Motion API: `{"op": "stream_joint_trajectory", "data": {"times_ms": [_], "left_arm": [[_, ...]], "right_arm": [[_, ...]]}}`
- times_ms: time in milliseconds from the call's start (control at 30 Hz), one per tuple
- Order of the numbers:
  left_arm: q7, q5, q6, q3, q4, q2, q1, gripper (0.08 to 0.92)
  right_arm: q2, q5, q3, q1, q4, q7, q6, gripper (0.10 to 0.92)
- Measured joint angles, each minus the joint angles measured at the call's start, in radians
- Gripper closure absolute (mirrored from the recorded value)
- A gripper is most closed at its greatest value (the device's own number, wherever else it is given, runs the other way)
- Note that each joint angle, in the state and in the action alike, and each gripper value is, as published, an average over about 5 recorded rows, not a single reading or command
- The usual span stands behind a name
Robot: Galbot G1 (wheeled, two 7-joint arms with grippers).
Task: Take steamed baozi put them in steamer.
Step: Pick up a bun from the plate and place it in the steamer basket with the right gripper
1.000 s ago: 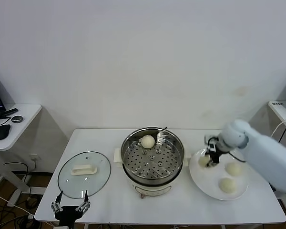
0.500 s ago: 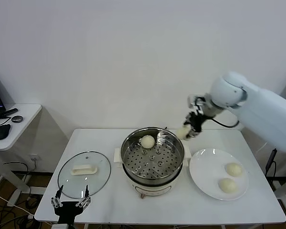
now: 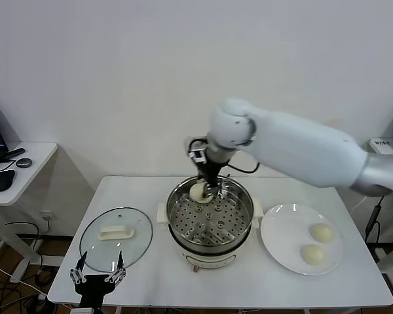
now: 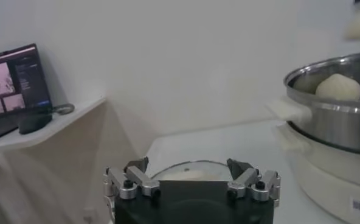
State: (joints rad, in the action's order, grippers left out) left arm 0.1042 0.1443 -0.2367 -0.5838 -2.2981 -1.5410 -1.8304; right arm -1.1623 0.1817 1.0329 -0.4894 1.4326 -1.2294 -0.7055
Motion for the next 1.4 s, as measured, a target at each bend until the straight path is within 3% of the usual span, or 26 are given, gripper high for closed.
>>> {"op": "stream_joint_trajectory", "data": {"times_ms": [800, 900, 1167, 1400], "left_arm": [[-0.004, -0.018, -0.003, 0.006, -0.014, -0.004, 0.005, 0.177], [-0.004, -0.019, -0.004, 0.005, -0.014, -0.006, 0.008, 0.177], [-0.008, -0.019, -0.006, 0.006, -0.01, -0.01, 0.015, 0.177], [-0.013, -0.019, -0.008, 0.006, -0.001, -0.007, 0.017, 0.177]], "right_arm": [[-0.177, -0.044, 0.076, 0.111, -0.146, 0.066, -0.019, 0.52], [-0.178, -0.045, 0.075, 0.116, -0.149, 0.073, -0.02, 0.473], [-0.155, -0.045, 0.051, 0.113, -0.128, 0.073, -0.02, 0.25], [-0.058, -0.04, 0.008, 0.095, -0.054, 0.054, -0.017, 0.203]]}}
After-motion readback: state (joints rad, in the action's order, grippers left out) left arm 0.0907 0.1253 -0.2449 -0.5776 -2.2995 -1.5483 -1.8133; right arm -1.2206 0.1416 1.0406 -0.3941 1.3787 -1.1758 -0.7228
